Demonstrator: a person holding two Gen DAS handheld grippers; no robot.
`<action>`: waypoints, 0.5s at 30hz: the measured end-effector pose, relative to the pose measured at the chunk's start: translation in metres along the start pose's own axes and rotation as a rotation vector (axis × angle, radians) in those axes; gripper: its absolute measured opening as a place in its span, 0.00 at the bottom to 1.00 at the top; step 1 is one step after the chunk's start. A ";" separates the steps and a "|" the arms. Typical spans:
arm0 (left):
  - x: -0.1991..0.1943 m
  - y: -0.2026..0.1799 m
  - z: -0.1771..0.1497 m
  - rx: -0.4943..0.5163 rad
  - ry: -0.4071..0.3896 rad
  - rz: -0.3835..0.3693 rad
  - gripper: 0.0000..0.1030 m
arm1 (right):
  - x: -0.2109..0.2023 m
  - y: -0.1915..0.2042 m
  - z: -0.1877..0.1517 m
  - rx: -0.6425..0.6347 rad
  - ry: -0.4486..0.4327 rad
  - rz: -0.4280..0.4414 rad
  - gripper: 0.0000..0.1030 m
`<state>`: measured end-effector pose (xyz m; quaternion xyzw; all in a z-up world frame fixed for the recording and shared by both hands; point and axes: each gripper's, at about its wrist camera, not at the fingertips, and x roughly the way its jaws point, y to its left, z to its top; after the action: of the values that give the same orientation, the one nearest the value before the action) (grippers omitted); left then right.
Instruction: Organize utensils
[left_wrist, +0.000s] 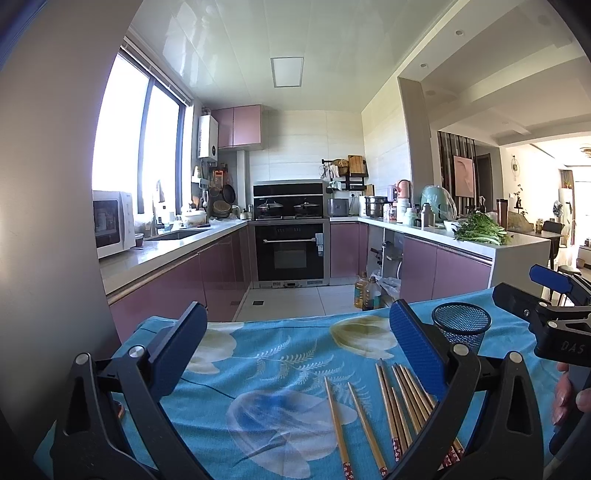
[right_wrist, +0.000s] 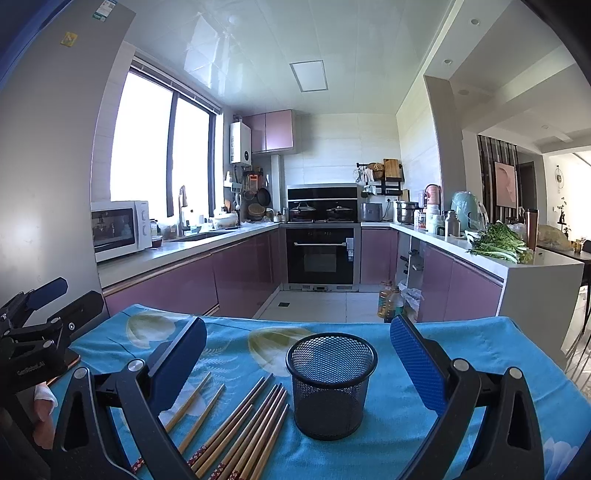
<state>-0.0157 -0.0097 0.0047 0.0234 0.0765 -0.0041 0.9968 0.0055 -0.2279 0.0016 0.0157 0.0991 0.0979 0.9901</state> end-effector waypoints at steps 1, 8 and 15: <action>0.000 0.000 -0.001 0.001 0.004 -0.002 0.94 | 0.001 0.000 -0.001 -0.002 0.009 0.006 0.94; 0.019 0.003 -0.016 0.018 0.108 -0.044 0.94 | 0.006 0.001 -0.012 -0.021 0.118 0.078 0.94; 0.057 0.002 -0.046 0.088 0.323 -0.118 0.94 | 0.037 0.006 -0.047 -0.049 0.390 0.136 0.91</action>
<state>0.0337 -0.0060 -0.0495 0.0628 0.2369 -0.0619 0.9675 0.0302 -0.2147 -0.0516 -0.0210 0.2850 0.1681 0.9434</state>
